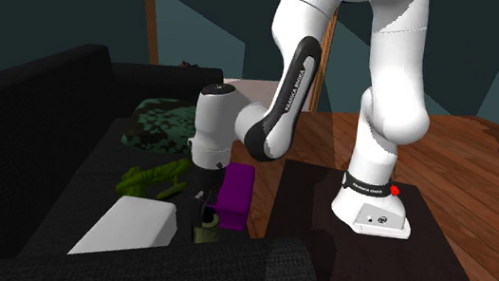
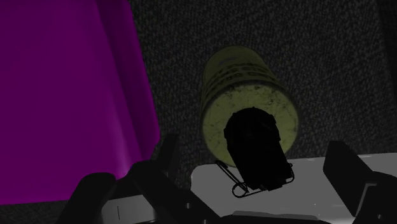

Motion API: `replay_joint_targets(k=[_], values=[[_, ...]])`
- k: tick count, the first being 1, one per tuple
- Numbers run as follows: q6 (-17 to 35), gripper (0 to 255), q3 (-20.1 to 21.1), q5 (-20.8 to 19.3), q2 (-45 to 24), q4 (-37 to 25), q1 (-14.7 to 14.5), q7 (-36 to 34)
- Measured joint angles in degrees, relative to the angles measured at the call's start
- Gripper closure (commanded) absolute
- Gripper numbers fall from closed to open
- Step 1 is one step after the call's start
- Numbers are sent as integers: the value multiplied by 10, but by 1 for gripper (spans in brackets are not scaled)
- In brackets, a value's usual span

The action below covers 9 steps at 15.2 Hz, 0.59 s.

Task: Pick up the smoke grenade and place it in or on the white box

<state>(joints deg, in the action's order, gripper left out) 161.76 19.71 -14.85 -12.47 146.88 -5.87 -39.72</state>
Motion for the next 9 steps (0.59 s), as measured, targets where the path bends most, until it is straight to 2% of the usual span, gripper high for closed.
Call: replay_joint_targets(k=[2, 8, 9], values=[[15, 0, -15, -23, -20, -3, -11, -18], [19, 0, -19, -28, -25, -5, -13, -21], [19, 255, -19, -28, -25, -5, -13, -21]])
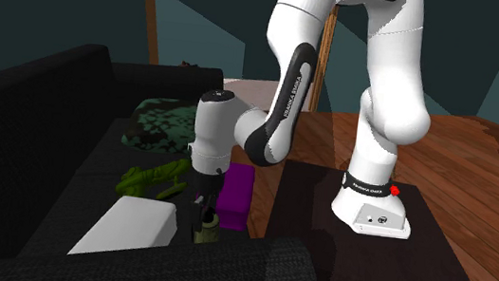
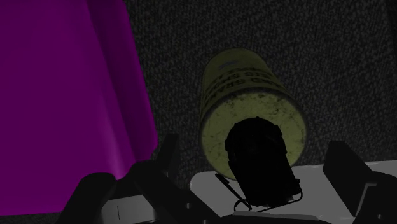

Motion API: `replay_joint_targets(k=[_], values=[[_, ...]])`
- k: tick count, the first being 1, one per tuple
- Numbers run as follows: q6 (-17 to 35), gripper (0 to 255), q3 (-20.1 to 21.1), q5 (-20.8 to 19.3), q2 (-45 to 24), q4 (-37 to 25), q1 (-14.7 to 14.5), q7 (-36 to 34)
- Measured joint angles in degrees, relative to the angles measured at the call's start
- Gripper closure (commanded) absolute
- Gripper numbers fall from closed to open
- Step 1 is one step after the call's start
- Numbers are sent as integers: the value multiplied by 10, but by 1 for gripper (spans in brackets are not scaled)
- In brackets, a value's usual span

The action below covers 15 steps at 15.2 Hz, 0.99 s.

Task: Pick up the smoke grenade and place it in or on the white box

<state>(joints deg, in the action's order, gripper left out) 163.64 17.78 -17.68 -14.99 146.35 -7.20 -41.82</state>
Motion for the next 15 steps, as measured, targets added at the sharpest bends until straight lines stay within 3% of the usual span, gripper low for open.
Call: replay_joint_targets(k=[10, 15], values=[[0, 255, 0, 0, 0, 0, 0, 0], [-27, 255, 27, 39, 34, 6, 20, 30]])
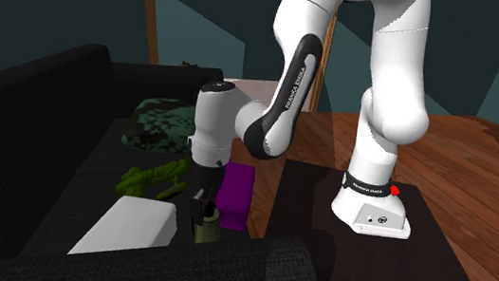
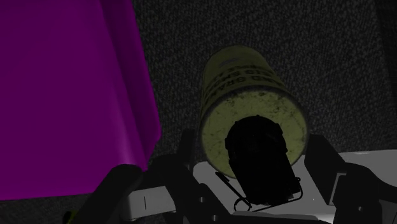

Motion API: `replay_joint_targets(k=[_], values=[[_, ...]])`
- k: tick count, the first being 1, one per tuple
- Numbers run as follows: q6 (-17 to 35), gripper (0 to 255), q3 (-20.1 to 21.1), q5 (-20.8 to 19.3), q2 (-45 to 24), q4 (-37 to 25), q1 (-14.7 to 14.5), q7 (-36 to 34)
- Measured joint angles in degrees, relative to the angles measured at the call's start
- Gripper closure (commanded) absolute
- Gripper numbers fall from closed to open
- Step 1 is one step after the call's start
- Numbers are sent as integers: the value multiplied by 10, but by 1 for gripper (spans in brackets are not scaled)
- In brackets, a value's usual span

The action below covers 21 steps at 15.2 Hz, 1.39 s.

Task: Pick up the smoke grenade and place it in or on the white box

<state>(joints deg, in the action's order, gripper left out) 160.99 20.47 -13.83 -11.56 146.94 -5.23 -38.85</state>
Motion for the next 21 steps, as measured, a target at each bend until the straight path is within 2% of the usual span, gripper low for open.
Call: replay_joint_targets(k=[6, 11, 21], values=[[-48, 255, 32, 68, 59, 5, 18, 49], [-89, 255, 43, 114, 103, 4, 21, 82], [-172, 255, 42, 170, 177, -12, 16, 124]])
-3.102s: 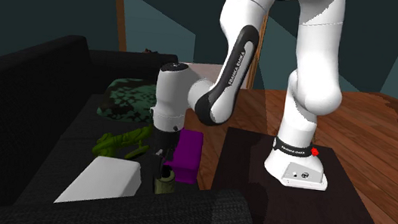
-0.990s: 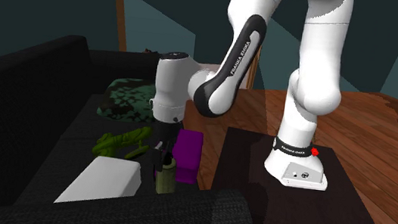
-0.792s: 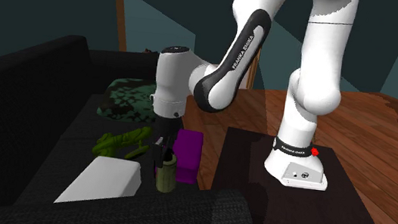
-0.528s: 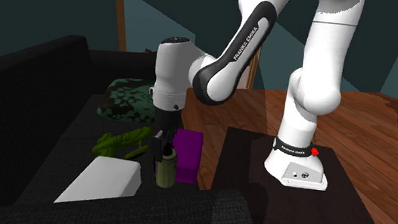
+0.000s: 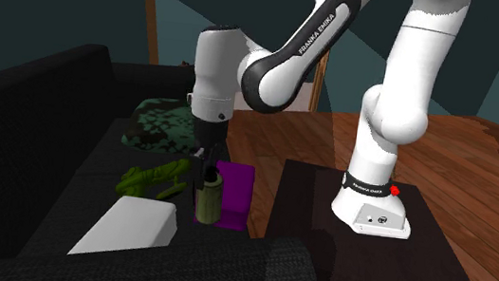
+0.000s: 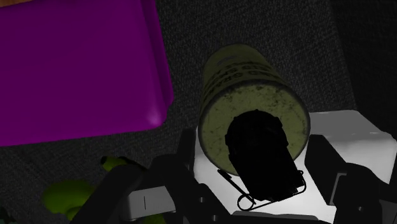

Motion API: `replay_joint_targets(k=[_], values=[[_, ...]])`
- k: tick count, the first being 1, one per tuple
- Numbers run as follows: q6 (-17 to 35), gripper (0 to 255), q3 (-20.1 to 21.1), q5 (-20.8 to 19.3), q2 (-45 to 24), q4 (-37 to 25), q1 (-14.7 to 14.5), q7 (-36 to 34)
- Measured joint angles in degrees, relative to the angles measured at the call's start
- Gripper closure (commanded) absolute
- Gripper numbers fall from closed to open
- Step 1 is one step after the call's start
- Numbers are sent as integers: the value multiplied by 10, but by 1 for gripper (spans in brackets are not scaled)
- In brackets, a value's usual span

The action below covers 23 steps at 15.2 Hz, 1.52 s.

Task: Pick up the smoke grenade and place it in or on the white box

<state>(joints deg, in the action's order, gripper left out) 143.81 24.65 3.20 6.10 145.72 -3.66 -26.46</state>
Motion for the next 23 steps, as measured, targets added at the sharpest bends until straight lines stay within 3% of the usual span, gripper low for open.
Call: replay_joint_targets(k=[10, 15, 23], values=[[-90, 255, -9, 25, 54, -39, -5, 19], [-123, 255, 8, -28, -39, -158, 2, -28], [-212, 255, 14, -113, -200, -391, -26, -98]])
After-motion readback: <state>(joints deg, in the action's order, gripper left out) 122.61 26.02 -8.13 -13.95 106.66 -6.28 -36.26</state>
